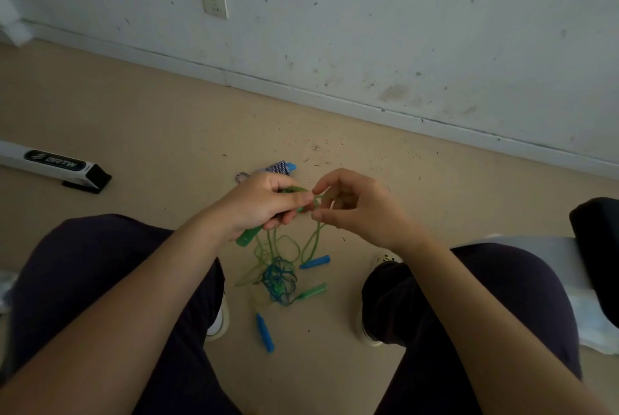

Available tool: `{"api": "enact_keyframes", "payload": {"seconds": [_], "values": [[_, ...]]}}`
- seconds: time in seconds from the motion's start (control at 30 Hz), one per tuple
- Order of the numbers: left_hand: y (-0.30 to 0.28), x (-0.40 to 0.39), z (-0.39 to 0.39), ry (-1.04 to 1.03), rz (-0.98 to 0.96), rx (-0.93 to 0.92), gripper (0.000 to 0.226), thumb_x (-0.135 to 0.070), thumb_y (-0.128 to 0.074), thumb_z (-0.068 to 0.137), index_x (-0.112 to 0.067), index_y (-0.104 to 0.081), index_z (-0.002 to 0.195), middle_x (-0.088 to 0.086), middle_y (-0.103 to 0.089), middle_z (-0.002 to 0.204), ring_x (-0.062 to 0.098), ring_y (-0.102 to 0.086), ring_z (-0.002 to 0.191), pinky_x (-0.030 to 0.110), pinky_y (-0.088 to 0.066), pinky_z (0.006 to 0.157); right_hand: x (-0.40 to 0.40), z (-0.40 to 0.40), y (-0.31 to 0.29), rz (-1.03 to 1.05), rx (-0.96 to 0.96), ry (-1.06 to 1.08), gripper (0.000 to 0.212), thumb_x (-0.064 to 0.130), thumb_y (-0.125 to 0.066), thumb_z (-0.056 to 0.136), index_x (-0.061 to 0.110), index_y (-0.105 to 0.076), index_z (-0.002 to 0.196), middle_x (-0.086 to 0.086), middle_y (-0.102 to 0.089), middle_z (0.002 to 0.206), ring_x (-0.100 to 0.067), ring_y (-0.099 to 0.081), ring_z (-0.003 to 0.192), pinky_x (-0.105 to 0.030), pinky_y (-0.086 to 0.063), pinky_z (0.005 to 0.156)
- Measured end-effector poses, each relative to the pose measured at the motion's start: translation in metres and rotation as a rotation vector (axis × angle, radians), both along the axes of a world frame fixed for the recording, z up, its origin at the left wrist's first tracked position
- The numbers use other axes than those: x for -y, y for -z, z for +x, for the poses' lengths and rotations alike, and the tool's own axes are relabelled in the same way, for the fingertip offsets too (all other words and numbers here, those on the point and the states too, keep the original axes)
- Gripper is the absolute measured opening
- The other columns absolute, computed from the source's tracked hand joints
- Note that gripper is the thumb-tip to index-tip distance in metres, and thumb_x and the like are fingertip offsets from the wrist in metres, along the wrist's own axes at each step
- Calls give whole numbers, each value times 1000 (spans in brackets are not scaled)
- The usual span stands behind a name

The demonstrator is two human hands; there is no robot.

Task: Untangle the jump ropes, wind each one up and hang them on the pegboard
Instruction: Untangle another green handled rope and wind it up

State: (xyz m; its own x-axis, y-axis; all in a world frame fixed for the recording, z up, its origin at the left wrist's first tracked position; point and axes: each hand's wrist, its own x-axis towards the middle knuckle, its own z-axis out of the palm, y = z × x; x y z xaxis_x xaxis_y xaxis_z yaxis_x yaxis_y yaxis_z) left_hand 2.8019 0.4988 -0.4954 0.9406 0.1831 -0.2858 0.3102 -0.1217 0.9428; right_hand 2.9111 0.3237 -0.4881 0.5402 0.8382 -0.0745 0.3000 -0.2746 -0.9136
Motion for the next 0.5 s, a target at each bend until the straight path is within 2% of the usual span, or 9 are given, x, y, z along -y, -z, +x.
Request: {"api": "enact_keyframes", "payload": {"seconds": [0.07,0.17,0.27,0.33,0.43,0.5], "values": [[0,1,0,21,16,-7,14,-26,-67,93,-16,-74,86,2,-57,57,9,-38,39,23,-32,44,-1,-1,0,17,38,16,27,13,-81,79,15,-64,101,-7,-66,82,-10,-56,64,-30,-50,63],[-1,2,0,38,14,-10,15,-29,-69,91,-17,-75,85,3,-59,58,10,-39,40,21,-34,45,-3,-1,0,-20,123,34,19,16,-80,80,12,-67,93,7,-56,67,-1,-46,52,-16,-40,54],[-4,2,0,59,-5,-12,20,-28,-67,92,-11,-75,88,3,-61,60,11,-43,43,20,-39,46,-2,2,-1,-24,136,73,12,17,-79,81,12,-68,83,12,-51,54,-3,-40,47,-19,-34,49],[-7,-3,0,36,-12,-7,19,-25,-64,94,-11,-75,87,3,-61,61,12,-47,46,21,-41,48,1,10,-3,44,165,175,10,15,-75,84,16,-66,80,13,-47,51,-3,-37,47,-18,-33,49],[-10,-16,-1,-7,33,-14,20,-26,-64,94,-13,-77,86,2,-61,61,12,-49,48,22,-43,50,9,22,-5,160,180,378,13,14,-70,89,21,-62,81,9,-50,62,-5,-44,55,-22,-40,55],[-10,-20,-3,-6,95,-34,21,-29,-65,94,-12,-76,87,1,-58,59,11,-46,47,22,-42,51,10,25,-5,188,128,435,12,13,-68,91,19,-60,83,5,-57,67,-8,-53,58,-27,-47,60]]}}
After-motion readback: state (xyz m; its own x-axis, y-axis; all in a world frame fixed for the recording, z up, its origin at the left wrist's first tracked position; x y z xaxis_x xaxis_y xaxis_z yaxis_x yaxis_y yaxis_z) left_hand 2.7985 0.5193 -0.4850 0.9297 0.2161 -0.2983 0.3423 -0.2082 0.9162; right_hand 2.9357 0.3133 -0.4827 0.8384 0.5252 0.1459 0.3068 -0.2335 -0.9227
